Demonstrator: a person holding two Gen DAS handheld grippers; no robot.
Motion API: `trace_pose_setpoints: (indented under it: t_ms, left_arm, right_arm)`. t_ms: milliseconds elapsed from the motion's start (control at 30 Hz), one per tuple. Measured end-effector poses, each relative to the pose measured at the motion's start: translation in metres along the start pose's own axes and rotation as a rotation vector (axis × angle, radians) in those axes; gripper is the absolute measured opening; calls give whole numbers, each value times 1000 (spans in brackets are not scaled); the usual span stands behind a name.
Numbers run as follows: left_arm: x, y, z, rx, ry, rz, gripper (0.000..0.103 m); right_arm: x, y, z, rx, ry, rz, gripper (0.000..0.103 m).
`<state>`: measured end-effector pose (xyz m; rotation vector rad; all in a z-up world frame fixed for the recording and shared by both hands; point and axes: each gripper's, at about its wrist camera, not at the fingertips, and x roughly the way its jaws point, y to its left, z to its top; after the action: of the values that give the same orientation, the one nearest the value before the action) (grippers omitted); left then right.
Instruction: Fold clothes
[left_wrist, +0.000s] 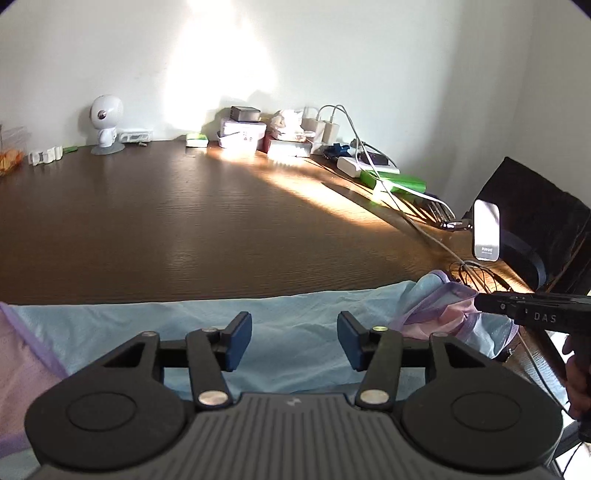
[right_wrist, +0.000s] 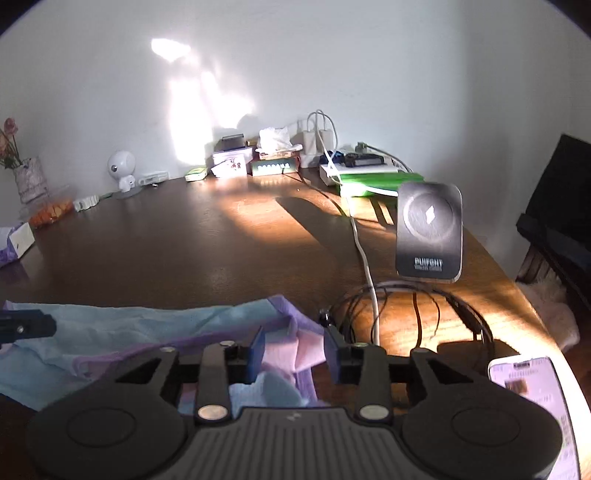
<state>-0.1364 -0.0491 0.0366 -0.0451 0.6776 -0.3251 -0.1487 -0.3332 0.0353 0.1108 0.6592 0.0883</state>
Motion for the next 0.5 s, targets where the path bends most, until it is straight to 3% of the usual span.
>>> trace_pose_setpoints:
  t_ms: [133,333,433,500]
  left_arm:
    - [23,-27,-13,124,74,19,51]
    - [23,-32,-24,172,46,53,53]
    - [23,-31,-23,170,48,50,54]
    - [23,-31,-23,171,50,49,54]
  right_arm:
    - [9,0,-14,71,25,-3,34]
    - [13,13,-28,3,-31,-41,36]
    - [-12,2,-30,13,-100,88,39]
    - [-26,1,-29,-145,-97,110,49]
